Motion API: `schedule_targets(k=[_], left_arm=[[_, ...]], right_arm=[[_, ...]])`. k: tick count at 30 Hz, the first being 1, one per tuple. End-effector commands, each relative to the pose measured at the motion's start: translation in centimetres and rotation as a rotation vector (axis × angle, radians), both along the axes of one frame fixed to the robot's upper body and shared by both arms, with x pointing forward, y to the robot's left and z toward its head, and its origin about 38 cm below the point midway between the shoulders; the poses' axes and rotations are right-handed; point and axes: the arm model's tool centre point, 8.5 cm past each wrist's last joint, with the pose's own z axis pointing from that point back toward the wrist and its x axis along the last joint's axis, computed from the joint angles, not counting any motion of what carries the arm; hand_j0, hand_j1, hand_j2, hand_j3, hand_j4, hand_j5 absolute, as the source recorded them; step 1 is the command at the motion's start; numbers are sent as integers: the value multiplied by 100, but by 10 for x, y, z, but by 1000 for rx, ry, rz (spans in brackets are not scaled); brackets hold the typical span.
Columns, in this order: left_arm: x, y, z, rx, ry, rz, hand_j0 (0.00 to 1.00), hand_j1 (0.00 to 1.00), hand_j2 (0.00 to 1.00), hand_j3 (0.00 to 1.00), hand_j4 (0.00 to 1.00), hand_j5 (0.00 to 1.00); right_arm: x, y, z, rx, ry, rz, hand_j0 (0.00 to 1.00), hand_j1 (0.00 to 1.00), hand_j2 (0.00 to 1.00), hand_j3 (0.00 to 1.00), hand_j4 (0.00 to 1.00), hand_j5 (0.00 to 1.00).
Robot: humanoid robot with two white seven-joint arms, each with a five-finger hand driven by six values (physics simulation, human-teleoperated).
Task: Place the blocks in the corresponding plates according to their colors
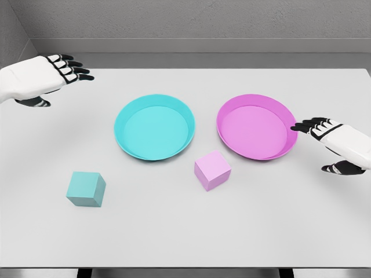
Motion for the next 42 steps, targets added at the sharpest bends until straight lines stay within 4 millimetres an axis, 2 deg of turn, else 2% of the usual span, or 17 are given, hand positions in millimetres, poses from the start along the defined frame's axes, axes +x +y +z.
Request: schedule_targets(k=[1,5,6,7,8,10,14,18,21,23,27,29,32,42], left_arm=[[-1,2,1,-2,2,4,100,100,100,100,100,100],[-1,1,0,-1,3,1,100,100,100,100,100,100],[-3,-1,0,5,3,-7,100,100,100,100,100,100],[-11,0,-1,39,15,-23,100,100,100,100,100,100],[-18,-8,-6,45,25,-54,100,100,100,100,100,100],[-32,-13,-11,76,44,-90,100,100,100,100,100,100],[-55,-12,-21,120,85,-123,100,100,100,100,100,100],[-75,-21,-28,147,115,-172,100,100,100,100,100,100],[-87,-19,-42,159,162,-180,100,100,100,100,100,100],[-93,-20,-55,150,199,-185,100,100,100,100,100,100],[-102,-30,-64,139,222,-217,100,100,100,100,100,100],[-105,-34,-71,124,239,-225,100,100,100,100,100,100],[-109,-39,-81,105,262,-235,100,100,100,100,100,100],[-115,-26,-88,195,315,-208,100,100,100,100,100,100]], right_arm=[[0,0,1,2,0,0,100,100,100,100,100,100],[8,8,4,-2,8,17,100,100,100,100,100,100],[14,17,3,-16,31,41,100,100,100,100,100,100],[23,36,3,-16,46,87,100,100,100,100,100,100],[30,53,1,-19,63,122,100,100,100,100,100,100],[43,79,2,-24,79,156,100,100,100,100,100,100],[47,95,3,-17,74,189,100,100,100,100,100,100],[50,107,4,-11,68,219,100,100,100,100,100,100],[52,136,2,5,70,294,100,100,100,100,100,100],[51,147,-1,11,77,318,100,100,100,100,100,100],[43,147,-5,-35,113,395,100,100,100,100,100,100],[47,136,4,-70,104,379,100,100,100,100,100,100],[48,135,7,-98,114,390,100,100,100,100,100,100],[45,150,10,-72,90,467,100,100,100,100,100,100]])
